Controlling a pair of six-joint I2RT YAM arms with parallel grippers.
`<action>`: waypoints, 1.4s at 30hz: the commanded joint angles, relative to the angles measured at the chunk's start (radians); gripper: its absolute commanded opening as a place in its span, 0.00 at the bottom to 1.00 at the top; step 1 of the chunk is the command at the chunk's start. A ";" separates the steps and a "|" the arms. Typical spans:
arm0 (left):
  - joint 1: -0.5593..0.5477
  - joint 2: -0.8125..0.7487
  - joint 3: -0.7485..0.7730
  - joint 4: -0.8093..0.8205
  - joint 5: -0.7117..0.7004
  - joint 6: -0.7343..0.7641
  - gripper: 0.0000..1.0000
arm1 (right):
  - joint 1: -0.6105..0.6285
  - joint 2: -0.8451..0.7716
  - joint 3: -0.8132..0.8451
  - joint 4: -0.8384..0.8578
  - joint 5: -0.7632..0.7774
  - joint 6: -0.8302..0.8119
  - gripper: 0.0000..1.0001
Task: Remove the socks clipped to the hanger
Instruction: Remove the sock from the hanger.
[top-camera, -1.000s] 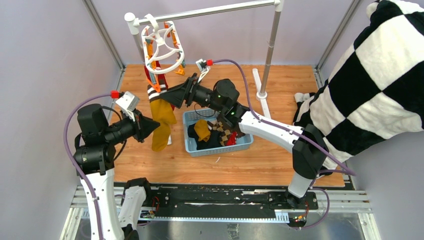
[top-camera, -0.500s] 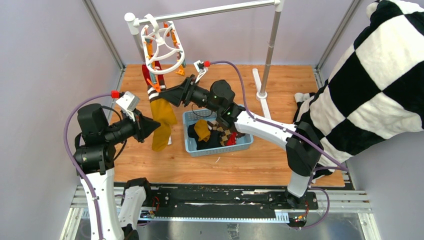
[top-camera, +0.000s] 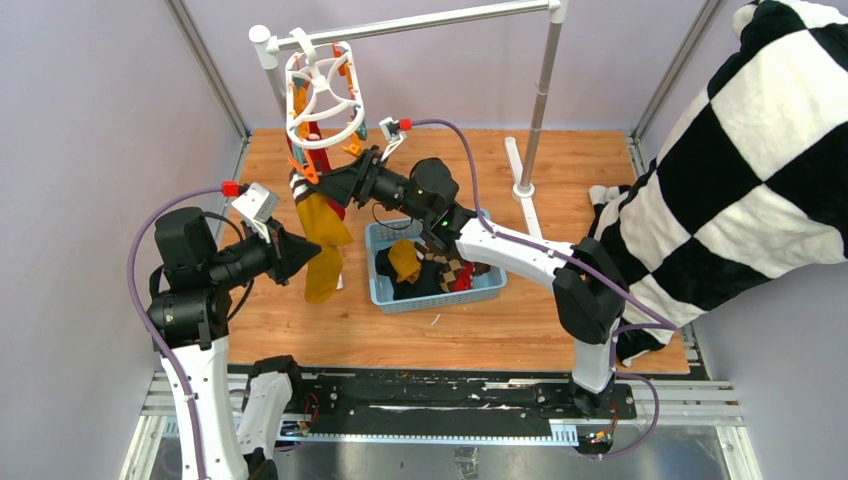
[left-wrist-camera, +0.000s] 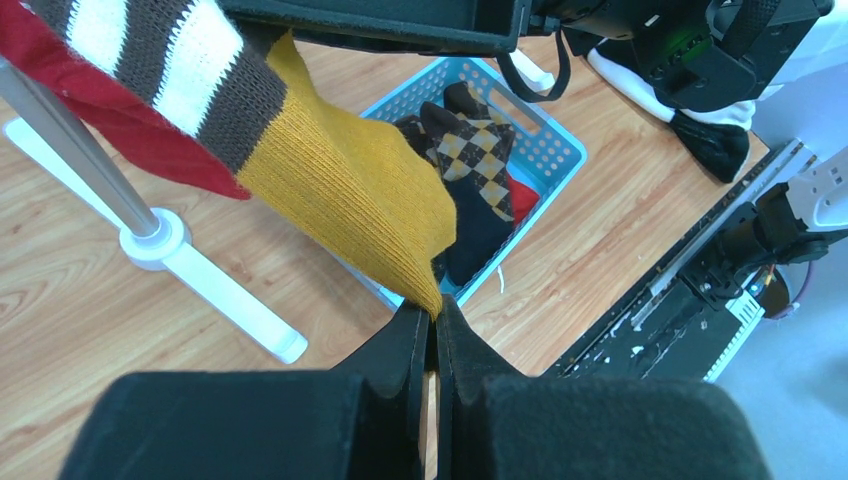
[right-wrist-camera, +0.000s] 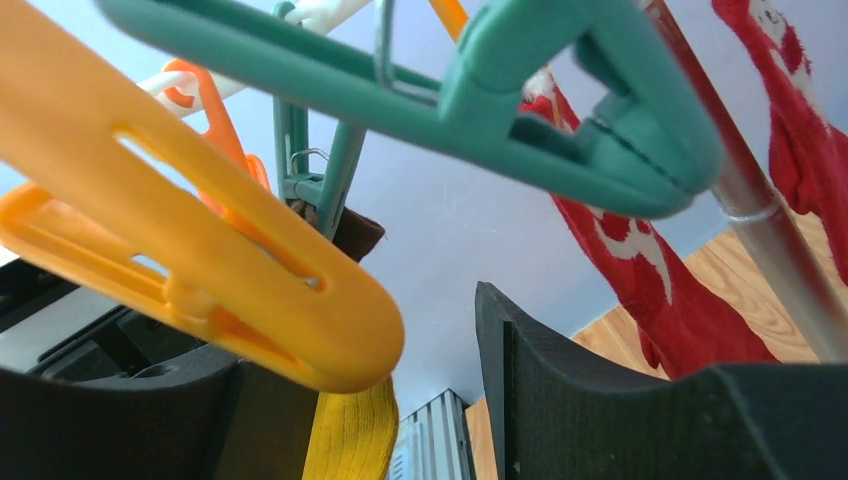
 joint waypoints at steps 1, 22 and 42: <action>-0.003 -0.015 0.004 -0.006 0.011 0.000 0.00 | 0.009 -0.007 0.016 0.094 -0.008 0.031 0.59; -0.003 -0.018 -0.006 -0.006 -0.013 0.004 0.00 | -0.006 0.022 0.075 0.105 0.020 0.100 0.65; -0.004 0.008 -0.013 -0.006 -0.052 0.033 0.00 | 0.029 0.054 0.150 -0.001 0.104 0.037 0.48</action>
